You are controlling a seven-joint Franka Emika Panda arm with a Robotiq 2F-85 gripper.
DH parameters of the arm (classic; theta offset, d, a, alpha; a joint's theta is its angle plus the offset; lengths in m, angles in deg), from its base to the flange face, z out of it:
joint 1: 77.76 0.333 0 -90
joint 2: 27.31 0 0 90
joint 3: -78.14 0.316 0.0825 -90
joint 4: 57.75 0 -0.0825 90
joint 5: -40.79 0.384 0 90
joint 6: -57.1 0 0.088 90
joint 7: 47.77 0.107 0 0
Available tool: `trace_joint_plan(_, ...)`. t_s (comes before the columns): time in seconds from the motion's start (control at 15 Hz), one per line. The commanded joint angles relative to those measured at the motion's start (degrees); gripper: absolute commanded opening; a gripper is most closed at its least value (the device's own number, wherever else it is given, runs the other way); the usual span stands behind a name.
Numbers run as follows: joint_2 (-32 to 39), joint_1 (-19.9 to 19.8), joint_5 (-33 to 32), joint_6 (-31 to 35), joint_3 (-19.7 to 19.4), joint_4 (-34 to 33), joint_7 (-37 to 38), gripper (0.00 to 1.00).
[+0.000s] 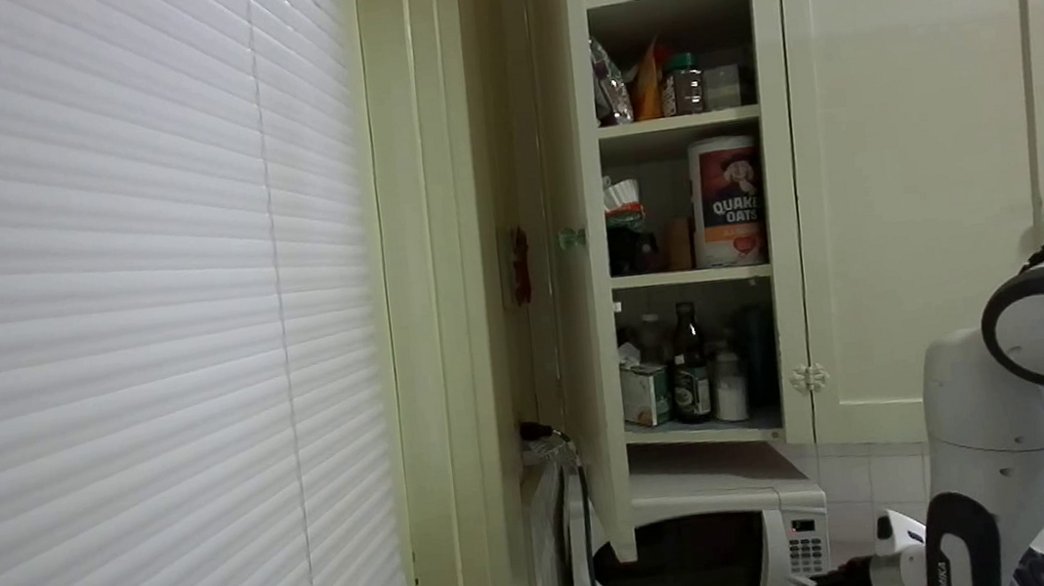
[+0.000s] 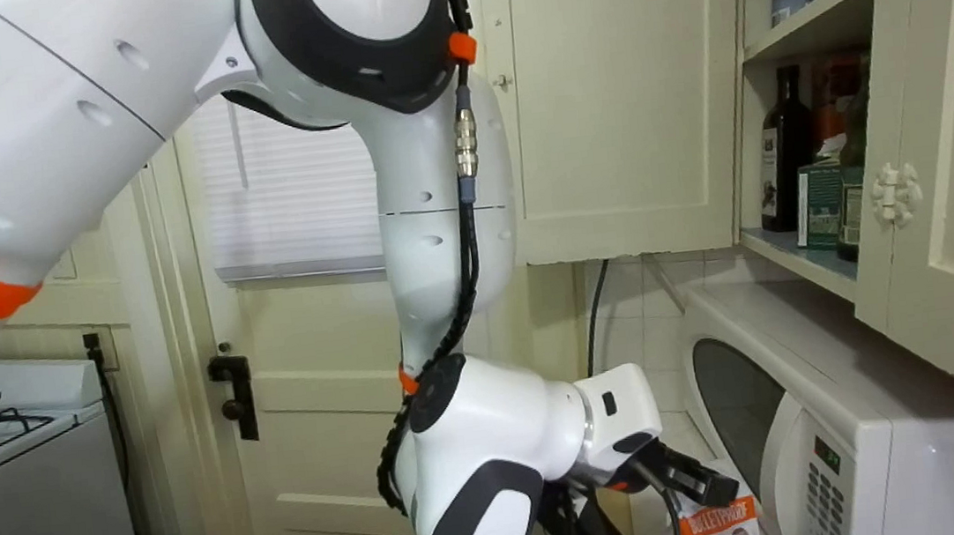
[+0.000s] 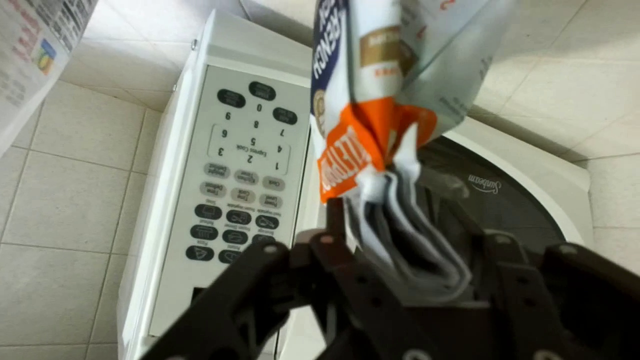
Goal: Put the white bag on the table
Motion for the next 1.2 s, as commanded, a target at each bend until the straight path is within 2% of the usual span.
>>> trace_joint_plan(0.0,-6.8,0.2,0.2,-4.9,1.1,5.8,2.2,0.84)
trace_joint_plan(0.13,-11.0,0.6,1.3,-6.6,1.5,8.6,3.0,0.98)
trace_joint_plan(0.4,-23.0,0.6,0.3,-13.0,1.8,16.0,3.3,1.00)
trace_joint_plan(0.73,-38.9,-5.5,-16.5,-31.9,4.3,23.7,13.7,1.00)
trace_joint_plan(0.8,-36.6,-8.2,-21.9,-36.1,5.9,18.7,18.4,1.00)
trace_joint_plan(0.87,-39.7,-10.8,-26.3,-40.6,8.6,19.3,23.4,1.00)
trace_joint_plan(0.93,-40.7,-16.5,-30.9,-43.9,13.7,19.0,27.9,1.00)
trace_joint_plan(1.0,-39.4,-18.7,-34.5,-45.0,16.2,18.6,32.4,1.00)
trace_joint_plan(1.07,-42.0,-20.2,-38.4,-44.8,16.8,23.0,36.8,1.00)
trace_joint_plan(1.13,-39.2,-15.9,-32.3,-43.2,13.6,18.5,29.8,1.00)
